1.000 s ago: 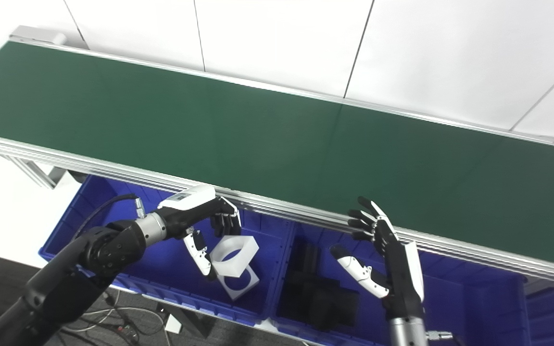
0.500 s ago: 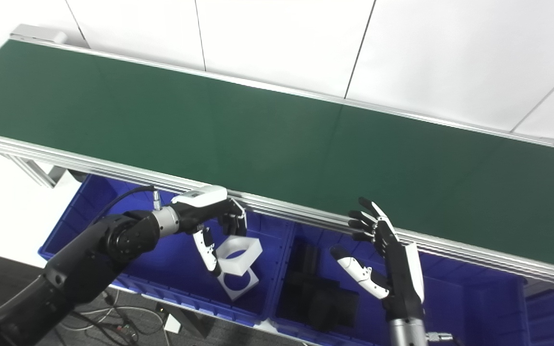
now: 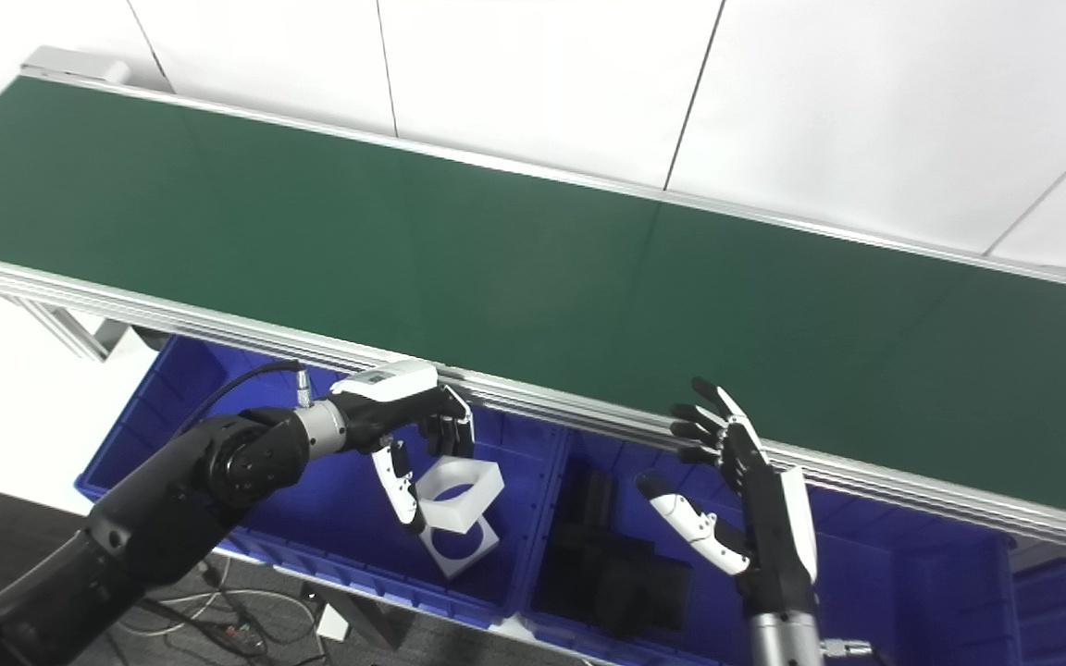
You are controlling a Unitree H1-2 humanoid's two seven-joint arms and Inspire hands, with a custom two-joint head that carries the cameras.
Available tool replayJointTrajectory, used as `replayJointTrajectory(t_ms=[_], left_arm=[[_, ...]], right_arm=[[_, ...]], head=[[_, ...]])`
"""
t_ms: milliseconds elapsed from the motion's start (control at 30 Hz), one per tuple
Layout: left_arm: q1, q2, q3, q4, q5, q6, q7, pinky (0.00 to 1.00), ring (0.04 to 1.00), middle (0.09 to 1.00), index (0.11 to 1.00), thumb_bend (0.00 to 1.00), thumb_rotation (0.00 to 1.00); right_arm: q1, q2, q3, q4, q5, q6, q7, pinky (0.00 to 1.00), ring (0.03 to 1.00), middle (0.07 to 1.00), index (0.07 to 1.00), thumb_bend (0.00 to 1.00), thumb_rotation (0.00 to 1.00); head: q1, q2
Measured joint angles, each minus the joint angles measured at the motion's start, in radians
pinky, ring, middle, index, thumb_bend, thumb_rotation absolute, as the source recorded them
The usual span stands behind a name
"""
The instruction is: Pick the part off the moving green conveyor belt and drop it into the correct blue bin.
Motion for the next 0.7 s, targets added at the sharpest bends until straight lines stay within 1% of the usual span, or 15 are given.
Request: replayJointTrajectory(t_ms=[100, 133, 167, 200, 233, 267, 333, 467, 700], left_arm=[[0.0, 0.001, 0.0, -0.007, 0.003, 0.003, 0.001, 0.66, 0.627, 0.52, 0.477, 0.52, 0.0], [0.0, 0.002, 0.0, -0.009, 0.007, 0.004, 0.001, 0.68, 0.658, 0.606, 0.489, 0.52, 0.03], [0.0, 0.003, -0.001, -0.01, 0.011, 0.005, 0.0, 0.69, 0.668, 0.639, 0.493, 0.52, 0.04], [0.0, 0.004, -0.001, -0.011, 0.016, 0.007, -0.001, 0.71, 0.688, 0.676, 0.627, 0.72, 0.02], [0.0, 0.005, -0.001, -0.011, 0.019, 0.009, -0.003, 0.72, 0.7, 0.693, 0.673, 0.78, 0.01], [0.0, 0.005, -0.001, -0.012, 0.02, 0.011, -0.005, 0.72, 0.702, 0.696, 0.681, 0.79, 0.01], [0.001, 0.005, -0.001, -0.013, 0.02, 0.013, -0.008, 0.74, 0.731, 0.726, 0.733, 0.83, 0.03], [0.001, 0.006, -0.001, -0.016, 0.021, 0.014, -0.01, 0.76, 0.761, 0.765, 0.787, 0.85, 0.08], [0.002, 0.009, -0.001, -0.042, 0.027, 0.027, -0.025, 0.77, 0.781, 0.784, 0.814, 0.87, 0.1]], right_arm=[[0.0, 0.001, 0.0, 0.0, 0.0, 0.0, 0.0, 0.65, 0.742, 0.78, 0.883, 0.65, 0.52], [0.0, 0.001, 0.0, 0.0, 0.0, 0.0, 0.0, 0.65, 0.742, 0.781, 0.883, 0.66, 0.53], [0.0, 0.001, 0.0, 0.0, 0.0, 0.0, 0.0, 0.65, 0.741, 0.78, 0.883, 0.66, 0.53], [0.0, 0.001, 0.0, 0.0, 0.0, 0.0, 0.0, 0.65, 0.742, 0.78, 0.883, 0.65, 0.53], [0.001, 0.001, 0.001, 0.0, 0.0, 0.0, 0.0, 0.65, 0.742, 0.781, 0.884, 0.65, 0.52], [0.001, 0.001, 0.001, 0.0, 0.0, 0.0, 0.0, 0.65, 0.742, 0.781, 0.884, 0.65, 0.52], [0.001, 0.001, 0.001, 0.0, 0.0, 0.0, 0.0, 0.65, 0.742, 0.779, 0.883, 0.65, 0.51], [0.002, 0.003, 0.001, 0.0, 0.0, 0.0, -0.001, 0.65, 0.74, 0.777, 0.884, 0.64, 0.5], [0.003, 0.003, 0.001, 0.0, 0.001, 0.0, -0.001, 0.66, 0.743, 0.778, 0.885, 0.64, 0.5]], head=[[0.0, -0.002], [-0.002, -0.002], [-0.002, -0.002], [-0.002, -0.002], [-0.003, -0.003], [-0.003, -0.003], [-0.003, -0.003], [-0.006, -0.005], [-0.006, -0.009]])
